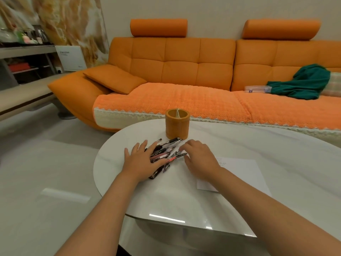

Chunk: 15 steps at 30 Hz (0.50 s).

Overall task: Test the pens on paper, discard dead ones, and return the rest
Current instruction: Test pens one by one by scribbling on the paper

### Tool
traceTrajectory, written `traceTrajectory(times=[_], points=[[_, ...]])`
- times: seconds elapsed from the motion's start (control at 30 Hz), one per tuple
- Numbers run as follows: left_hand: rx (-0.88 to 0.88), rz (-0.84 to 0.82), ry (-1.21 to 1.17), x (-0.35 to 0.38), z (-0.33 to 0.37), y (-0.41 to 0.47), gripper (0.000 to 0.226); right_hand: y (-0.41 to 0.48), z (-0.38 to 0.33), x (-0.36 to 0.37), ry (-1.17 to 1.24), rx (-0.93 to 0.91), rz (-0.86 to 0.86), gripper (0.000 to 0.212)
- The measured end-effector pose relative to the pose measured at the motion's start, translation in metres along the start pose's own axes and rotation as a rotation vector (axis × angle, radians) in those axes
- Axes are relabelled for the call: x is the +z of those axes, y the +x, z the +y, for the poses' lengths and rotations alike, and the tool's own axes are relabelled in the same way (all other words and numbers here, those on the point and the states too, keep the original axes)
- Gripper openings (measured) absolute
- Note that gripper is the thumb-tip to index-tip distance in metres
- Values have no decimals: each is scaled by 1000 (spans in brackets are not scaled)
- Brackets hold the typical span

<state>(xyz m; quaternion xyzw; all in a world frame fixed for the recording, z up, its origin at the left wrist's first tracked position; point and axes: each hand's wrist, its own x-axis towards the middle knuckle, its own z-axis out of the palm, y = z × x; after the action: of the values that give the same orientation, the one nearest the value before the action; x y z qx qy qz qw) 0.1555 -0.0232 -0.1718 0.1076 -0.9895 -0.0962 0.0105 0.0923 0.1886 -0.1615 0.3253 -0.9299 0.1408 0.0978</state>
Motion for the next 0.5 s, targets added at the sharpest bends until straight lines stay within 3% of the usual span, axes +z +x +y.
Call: traceTrajectory(times=[0.13, 0.23, 0.33, 0.5], points=[[-58, -79, -76, 8, -19, -5, 87, 26, -18, 8, 19, -42, -100, 41], [-9, -67, -128, 14, -19, -2, 84, 36, -18, 14, 48, -81, -195, 29], [52, -41, -161, 18, -18, 2, 82, 41, -14, 17, 16, -127, -171, 20], [85, -35, -174, 18, -16, 8, 82, 45, 1, 5, -91, -159, -135, 24]])
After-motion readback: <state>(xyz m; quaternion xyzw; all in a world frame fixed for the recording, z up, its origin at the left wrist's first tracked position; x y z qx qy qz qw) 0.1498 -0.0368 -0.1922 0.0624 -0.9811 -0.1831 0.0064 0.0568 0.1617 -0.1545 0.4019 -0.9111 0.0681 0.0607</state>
